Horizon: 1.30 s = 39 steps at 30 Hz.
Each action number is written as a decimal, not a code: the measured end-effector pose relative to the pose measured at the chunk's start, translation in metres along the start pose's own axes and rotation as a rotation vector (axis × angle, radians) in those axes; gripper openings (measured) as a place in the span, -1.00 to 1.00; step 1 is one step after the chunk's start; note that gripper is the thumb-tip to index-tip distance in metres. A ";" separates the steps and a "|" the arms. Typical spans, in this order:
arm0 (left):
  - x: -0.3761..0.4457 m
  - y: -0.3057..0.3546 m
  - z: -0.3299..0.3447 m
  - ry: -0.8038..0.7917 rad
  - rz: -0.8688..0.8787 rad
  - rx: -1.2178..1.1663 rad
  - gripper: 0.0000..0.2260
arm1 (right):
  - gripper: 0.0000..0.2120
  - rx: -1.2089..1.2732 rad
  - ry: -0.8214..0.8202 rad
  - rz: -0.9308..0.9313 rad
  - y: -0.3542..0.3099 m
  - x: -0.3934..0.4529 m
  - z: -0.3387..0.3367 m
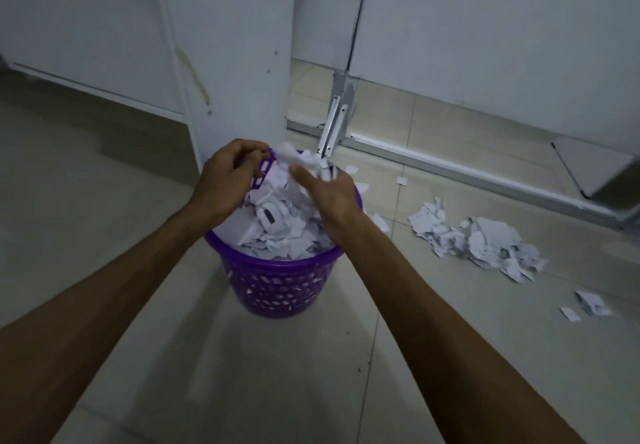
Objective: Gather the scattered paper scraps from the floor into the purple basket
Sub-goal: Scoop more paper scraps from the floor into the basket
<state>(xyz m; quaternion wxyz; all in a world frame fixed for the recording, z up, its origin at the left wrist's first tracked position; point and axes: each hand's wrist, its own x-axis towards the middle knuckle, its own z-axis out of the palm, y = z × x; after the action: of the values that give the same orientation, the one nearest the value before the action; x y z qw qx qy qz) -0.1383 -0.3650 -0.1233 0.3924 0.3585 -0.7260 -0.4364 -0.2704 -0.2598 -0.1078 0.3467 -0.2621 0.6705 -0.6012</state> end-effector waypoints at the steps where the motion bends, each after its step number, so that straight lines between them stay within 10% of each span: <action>1: -0.002 -0.005 -0.005 -0.009 -0.006 0.010 -0.81 | -0.85 -0.203 -0.029 -0.142 0.005 0.000 0.005; 11: -0.009 -0.015 -0.019 0.076 -0.072 -0.017 -0.81 | -0.18 -0.705 -0.090 -0.476 0.022 0.000 -0.001; 23: -0.006 0.034 0.023 -0.062 0.006 -0.148 -0.78 | -0.53 -0.228 0.232 -0.399 0.033 -0.013 -0.058; 39: -0.083 0.040 0.191 -0.845 0.342 0.393 -0.59 | -0.55 -0.766 0.341 0.286 0.218 -0.071 -0.260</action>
<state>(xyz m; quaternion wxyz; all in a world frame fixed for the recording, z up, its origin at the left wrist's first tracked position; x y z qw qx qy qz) -0.2776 -0.2119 -0.1676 0.0547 0.0931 -0.9386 -0.3277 -0.4150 -0.0123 -0.3031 0.1886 -0.1732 0.9221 -0.2902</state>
